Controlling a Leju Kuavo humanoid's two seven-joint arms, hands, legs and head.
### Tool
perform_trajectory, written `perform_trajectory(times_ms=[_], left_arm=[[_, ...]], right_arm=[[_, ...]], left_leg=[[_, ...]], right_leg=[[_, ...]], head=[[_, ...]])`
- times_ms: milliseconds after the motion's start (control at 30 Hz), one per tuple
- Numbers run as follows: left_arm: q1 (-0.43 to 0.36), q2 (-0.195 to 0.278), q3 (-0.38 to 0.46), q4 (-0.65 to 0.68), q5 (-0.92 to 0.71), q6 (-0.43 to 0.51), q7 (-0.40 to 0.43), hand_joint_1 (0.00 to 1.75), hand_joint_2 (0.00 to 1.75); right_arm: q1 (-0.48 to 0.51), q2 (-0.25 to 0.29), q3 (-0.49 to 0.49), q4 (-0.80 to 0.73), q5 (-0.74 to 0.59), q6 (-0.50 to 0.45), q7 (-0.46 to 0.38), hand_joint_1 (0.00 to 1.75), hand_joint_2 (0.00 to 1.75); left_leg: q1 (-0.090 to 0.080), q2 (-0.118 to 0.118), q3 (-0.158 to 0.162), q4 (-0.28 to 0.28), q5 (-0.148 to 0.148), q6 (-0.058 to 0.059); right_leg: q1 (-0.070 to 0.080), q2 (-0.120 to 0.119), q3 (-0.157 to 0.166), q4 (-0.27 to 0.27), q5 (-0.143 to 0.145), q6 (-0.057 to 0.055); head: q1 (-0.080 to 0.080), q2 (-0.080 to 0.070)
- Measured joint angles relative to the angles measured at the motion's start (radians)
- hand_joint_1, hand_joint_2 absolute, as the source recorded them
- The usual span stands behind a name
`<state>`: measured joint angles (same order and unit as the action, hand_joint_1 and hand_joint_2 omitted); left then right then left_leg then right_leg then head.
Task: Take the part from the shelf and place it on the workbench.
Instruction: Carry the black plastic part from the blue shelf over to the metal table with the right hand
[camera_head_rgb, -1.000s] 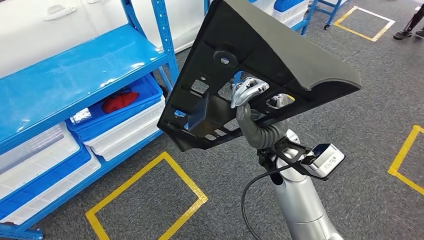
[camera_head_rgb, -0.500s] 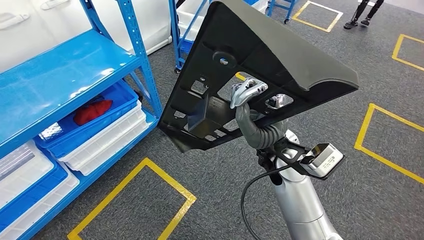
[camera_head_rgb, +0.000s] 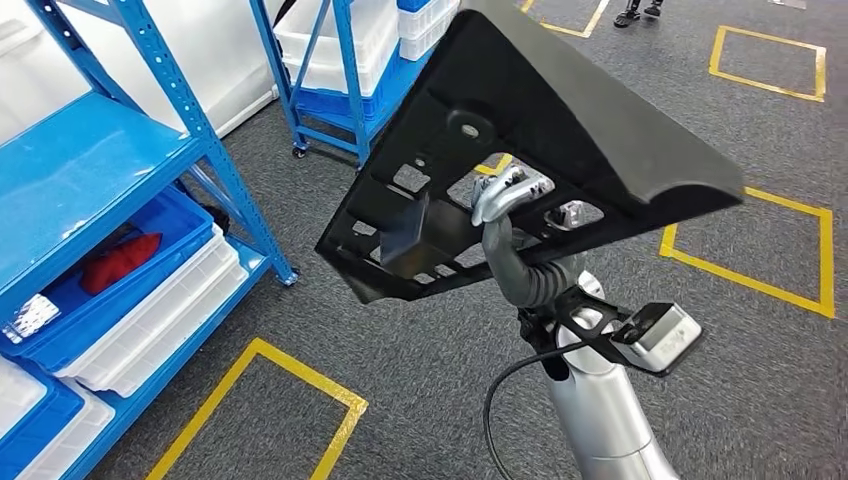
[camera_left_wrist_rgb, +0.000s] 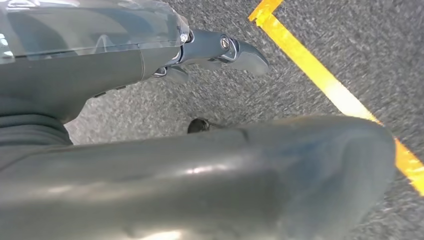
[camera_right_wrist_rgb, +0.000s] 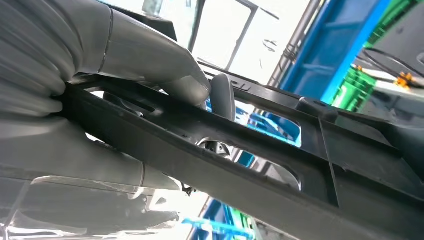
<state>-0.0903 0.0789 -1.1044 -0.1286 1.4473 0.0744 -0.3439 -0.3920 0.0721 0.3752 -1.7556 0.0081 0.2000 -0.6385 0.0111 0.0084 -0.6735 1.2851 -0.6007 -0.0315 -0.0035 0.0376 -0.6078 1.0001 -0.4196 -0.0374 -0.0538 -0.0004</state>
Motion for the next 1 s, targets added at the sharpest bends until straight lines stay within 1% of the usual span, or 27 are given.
perform_trajectory(times_ms=[33,67,100,133,167,200,267,300,333,400,433,467,500,533,567,600,633,667,700,767,800,833,867,900,933,967,1000], left_arm=[[0.001,0.000,0.000,0.000,0.000,0.001,0.002,0.00,0.00],[0.001,0.000,0.000,0.000,0.000,0.003,0.003,0.00,0.00],[0.001,0.000,0.000,0.000,0.000,0.004,0.004,0.00,0.00],[0.001,0.000,0.000,0.000,0.000,0.006,0.004,0.00,0.00],[0.001,0.000,0.000,0.000,0.000,0.007,0.004,0.00,0.00],[0.001,0.000,0.000,0.000,0.000,0.008,0.005,0.00,0.00],[-0.002,-0.001,0.000,0.000,0.000,0.009,0.006,0.00,0.00],[-0.004,-0.002,0.000,0.000,0.000,0.009,0.006,0.00,0.00],[-0.006,-0.002,0.000,0.000,0.000,0.010,0.006,0.00,0.00],[-0.005,-0.003,0.000,0.000,0.000,0.011,0.006,0.00,0.00],[-0.003,-0.003,0.000,0.000,0.000,0.012,0.006,0.00,0.00],[-0.002,-0.002,0.000,0.000,0.000,0.012,0.006,0.00,0.00],[-0.001,-0.002,0.000,0.000,0.000,0.012,0.006,0.00,0.00],[-0.002,-0.002,-0.001,0.000,0.000,0.011,0.005,0.00,0.00],[-0.003,-0.002,-0.002,0.000,0.000,0.009,0.004,0.00,0.00],[-0.005,-0.001,-0.002,0.000,0.000,0.007,0.003,0.00,0.00],[-0.006,-0.001,-0.003,0.000,0.000,0.005,0.002,0.00,0.00],[-0.007,-0.001,-0.003,0.000,0.000,0.004,0.001,0.00,0.00],[-0.009,-0.001,-0.003,0.000,0.000,0.004,0.001,0.00,0.00],[-0.010,-0.002,-0.003,0.000,0.000,0.004,0.001,0.00,0.00],[-0.011,-0.003,-0.003,0.000,0.000,0.004,0.001,0.00,0.00],[-0.011,-0.003,-0.004,0.000,0.000,0.004,0.002,0.00,0.00],[-0.011,-0.004,-0.004,0.000,0.000,0.004,0.003,0.00,0.00],[-0.009,-0.003,-0.004,0.000,0.000,0.005,0.003,0.00,0.00],[-0.007,-0.003,-0.004,0.000,0.000,0.005,0.004,0.00,0.00],[-0.004,-0.003,-0.003,0.000,0.000,0.006,0.004,0.00,0.00],[-0.003,-0.003,-0.003,0.000,0.000,0.006,0.004,0.00,0.00]], right_arm=[[0.018,-0.001,0.000,-0.020,0.000,0.002,-0.003,1.75,1.75],[0.033,-0.002,0.000,-0.038,0.003,0.001,-0.005,1.75,1.75],[0.044,-0.003,0.001,-0.052,0.009,-0.003,-0.007,1.75,1.75],[0.052,-0.004,0.001,-0.061,0.015,-0.008,-0.008,1.75,1.75],[0.057,-0.004,0.001,-0.066,0.020,-0.014,-0.009,1.75,1.75],[0.061,-0.004,0.001,-0.068,0.024,-0.020,-0.010,1.75,1.75],[0.067,-0.005,0.001,-0.067,0.032,-0.036,-0.009,1.75,1.75],[0.067,-0.005,0.001,-0.066,0.041,-0.051,-0.008,1.75,1.75],[0.065,-0.005,0.001,-0.062,0.059,-0.076,-0.006,1.75,1.75],[0.060,-0.005,0.001,-0.048,0.117,-0.151,0.007,1.75,1.75],[0.058,-0.005,0.001,-0.037,0.150,-0.192,0.018,1.75,1.75],[0.057,-0.004,0.001,-0.026,0.175,-0.226,0.028,1.75,1.75],[0.056,-0.004,0.001,-0.016,0.195,-0.253,0.040,1.75,1.75],[0.053,-0.002,0.001,-0.006,0.205,-0.269,0.050,1.75,1.75],[0.046,0.000,0.001,0.003,0.211,-0.277,0.058,1.75,1.75],[0.037,0.004,0.001,0.011,0.215,-0.281,0.065,1.75,1.75],[0.028,0.008,0.003,0.019,0.218,-0.281,0.070,1.75,1.75],[0.020,0.013,0.005,0.025,0.220,-0.279,0.074,1.75,1.75],[0.014,0.016,0.007,0.031,0.221,-0.278,0.075,1.75,1.75],[0.011,0.021,0.010,0.040,0.222,-0.275,0.077,1.75,1.75],[0.010,0.023,0.011,0.044,0.222,-0.275,0.077,1.75,1.75],[0.007,0.025,0.012,0.047,0.222,-0.275,0.076,1.75,1.75],[0.005,0.028,0.014,0.050,0.222,-0.274,0.074,1.75,1.75],[0.003,0.032,0.018,0.054,0.220,-0.273,0.073,1.75,1.75],[0.002,0.034,0.021,0.057,0.218,-0.272,0.072,1.75,1.75],[0.002,0.036,0.024,0.059,0.215,-0.271,0.071,1.75,1.75],[0.002,0.036,0.025,0.062,0.211,-0.270,0.070,1.75,1.75]], left_leg=[[0.001,-0.003,0.014,-0.035,0.031,0.001],[0.003,-0.013,0.042,-0.102,0.073,0.002],[0.005,-0.035,0.073,-0.173,0.105,0.005],[0.007,-0.056,0.098,-0.231,0.125,0.007],[0.008,-0.073,0.113,-0.265,0.133,0.010],[0.008,-0.079,0.118,-0.277,0.129,0.014],[0.008,-0.060,0.120,-0.283,0.134,0.025],[0.009,-0.049,0.121,-0.286,0.137,0.032],[0.011,-0.038,0.122,-0.290,0.141,0.039],[0.007,-0.015,0.122,-0.293,0.143,0.047],[0.005,-0.003,0.121,-0.292,0.143,0.048],[0.003,0.009,0.120,-0.292,0.142,0.049],[0.002,0.020,0.120,-0.291,0.142,0.049],[0.002,0.031,0.120,-0.291,0.141,0.048],[0.001,0.040,0.121,-0.290,0.140,0.046],[0.000,0.049,0.122,-0.290,0.138,0.044],[-0.003,0.057,0.123,-0.289,0.136,0.040],[-0.006,0.065,0.124,-0.288,0.134,0.035],[-0.008,0.072,0.125,-0.288,0.133,0.030],[-0.009,0.084,0.127,-0.289,0.130,0.018],[-0.007,0.078,0.126,-0.283,0.122,0.013],[-0.005,0.063,0.117,-0.260,0.105,0.008],[-0.003,0.043,0.098,-0.215,0.077,0.004],[-0.001,0.022,0.069,-0.150,0.044,0.002],[-0.001,0.009,0.035,-0.077,0.012,0.000],[-0.001,0.003,0.004,-0.018,-0.005,0.000],[-0.001,0.001,-0.013,0.010,-0.004,0.000]], right_leg=[[0.000,0.013,0.000,0.002,0.000,0.001],[-0.001,0.026,0.001,0.004,-0.001,0.002],[0.000,0.038,0.000,0.008,-0.002,0.005],[0.000,0.051,-0.003,0.012,-0.003,0.010],[-0.001,0.062,-0.007,0.015,-0.002,0.015],[-0.002,0.074,-0.012,0.016,0.000,0.022],[-0.004,0.090,-0.019,0.015,0.006,0.035],[-0.003,0.079,-0.024,0.023,0.000,0.040],[-0.001,0.055,-0.036,0.049,-0.017,0.044],[0.000,-0.004,-0.089,0.164,-0.082,0.050],[-0.002,-0.020,-0.123,0.236,-0.113,0.052],[-0.004,-0.027,-0.147,0.289,-0.131,0.054],[-0.006,-0.030,-0.154,0.308,-0.131,0.054],[-0.007,-0.034,-0.139,0.284,-0.111,0.053],[-0.007,-0.042,-0.105,0.224,-0.080,0.051],[-0.005,-0.062,-0.062,0.147,-0.054,0.047],[0.000,-0.079,-0.027,0.081,-0.035,0.041],[0.004,-0.091,-0.004,0.038,-0.026,0.034],[0.008,-0.097,0.004,0.019,-0.027,0.028],[0.009,-0.079,0.002,0.015,-0.024,0.016],[0.008,-0.070,0.002,0.012,-0.022,0.011],[0.006,-0.061,0.003,0.008,-0.019,0.005],[0.004,-0.053,0.005,0.005,-0.017,-0.001],[0.004,-0.043,0.005,0.004,-0.016,-0.004],[0.004,-0.033,0.005,0.005,-0.016,-0.006],[0.005,-0.021,0.005,0.005,-0.017,-0.007],[0.005,-0.009,0.006,0.005,-0.017,-0.007]], head=[[0.000,0.000],[0.000,0.000],[0.000,0.000],[0.000,0.000],[0.000,0.000],[0.000,0.000],[0.000,0.000],[0.000,0.000],[0.000,0.000],[0.000,0.000],[0.000,0.000],[0.000,0.000],[0.000,0.000],[0.000,0.000],[0.000,0.000],[0.000,0.000],[0.000,0.000],[0.000,0.000],[0.000,0.000],[0.000,0.000],[0.000,0.000],[0.000,0.000],[0.000,0.000],[0.000,0.000],[0.000,0.000],[0.000,0.000],[0.000,0.000]])
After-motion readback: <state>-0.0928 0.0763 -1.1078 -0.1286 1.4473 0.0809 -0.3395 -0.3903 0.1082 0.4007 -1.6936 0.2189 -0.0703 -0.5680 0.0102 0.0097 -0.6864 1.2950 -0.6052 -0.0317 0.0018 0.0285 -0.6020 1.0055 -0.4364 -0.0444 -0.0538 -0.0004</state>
